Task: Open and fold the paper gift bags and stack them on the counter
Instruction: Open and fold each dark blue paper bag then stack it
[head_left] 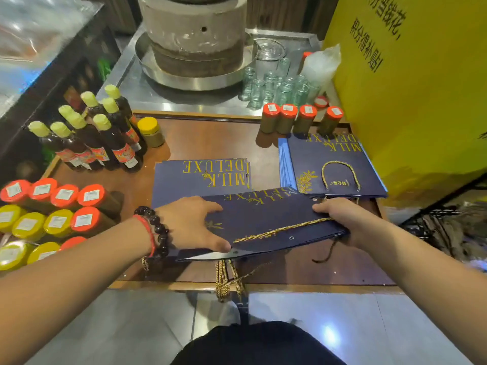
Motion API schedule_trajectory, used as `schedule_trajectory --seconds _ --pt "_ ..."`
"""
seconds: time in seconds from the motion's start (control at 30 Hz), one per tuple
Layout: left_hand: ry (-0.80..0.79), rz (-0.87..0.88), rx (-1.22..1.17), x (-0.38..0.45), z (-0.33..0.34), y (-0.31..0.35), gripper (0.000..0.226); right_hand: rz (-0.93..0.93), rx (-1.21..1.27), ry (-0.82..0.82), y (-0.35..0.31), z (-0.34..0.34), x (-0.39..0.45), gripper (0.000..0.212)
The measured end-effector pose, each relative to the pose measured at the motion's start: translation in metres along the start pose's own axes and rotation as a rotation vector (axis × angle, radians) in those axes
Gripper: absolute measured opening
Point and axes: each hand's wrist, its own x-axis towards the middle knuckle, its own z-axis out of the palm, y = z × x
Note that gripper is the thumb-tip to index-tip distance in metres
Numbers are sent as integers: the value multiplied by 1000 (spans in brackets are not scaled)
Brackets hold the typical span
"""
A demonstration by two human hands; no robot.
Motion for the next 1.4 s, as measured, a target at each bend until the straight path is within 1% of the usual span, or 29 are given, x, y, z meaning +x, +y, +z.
schedule_trajectory --seconds 0.07,0.13,0.2,0.3,0.37,0.43,0.57,0.67,0.7,0.83,0.9,0.93,0.97,1.03,1.1,1.2,1.27,1.33,1.4 --pt "32 22 49 -6 -7 15 94 43 -49 27 3 -17 -9 10" --pt "70 31 95 -14 -11 30 94 93 -151 50 8 -34 -17 13" --pt "165 33 168 -19 -11 48 92 111 -255 48 14 -51 -25 16" --pt "326 43 312 -24 -11 79 80 78 -388 16 16 -78 -35 21" --pt "371 65 408 -27 -13 101 68 79 -460 -13 18 -95 -41 25" --pt "388 63 457 -25 -15 123 57 98 -535 -35 22 -110 -44 23" --pt "406 91 415 -5 -10 154 52 121 -641 -4 32 -140 -37 17" --pt "402 131 414 17 -1 172 55 130 -732 -37 35 -156 -35 14" --pt "381 125 425 24 1 178 55 133 -759 -39 37 -162 -33 16" --pt "263 85 423 48 10 198 62 203 -717 4 54 -187 -17 26" --pt "186 61 383 61 17 204 61 246 -729 -1 59 -196 -12 28" --pt "164 55 387 67 20 205 60 238 -724 -8 61 -200 -10 28" --pt "151 45 411 73 22 206 60 204 -715 -10 64 -205 -6 30" --pt "153 16 414 82 22 208 61 69 -650 -9 67 -213 -1 39" --pt "198 26 380 89 18 210 58 -82 -589 -3 64 -218 0 42" --pt "334 164 394 97 14 218 37 -263 -560 61 48 -225 -5 35" --pt "375 279 343 103 14 228 24 -313 -518 15 35 -232 -10 24" --pt "365 342 322 110 15 241 21 -334 -432 -65 24 -239 -13 19" --pt "380 392 324 114 16 257 20 -344 -345 -104 16 -245 -12 17"
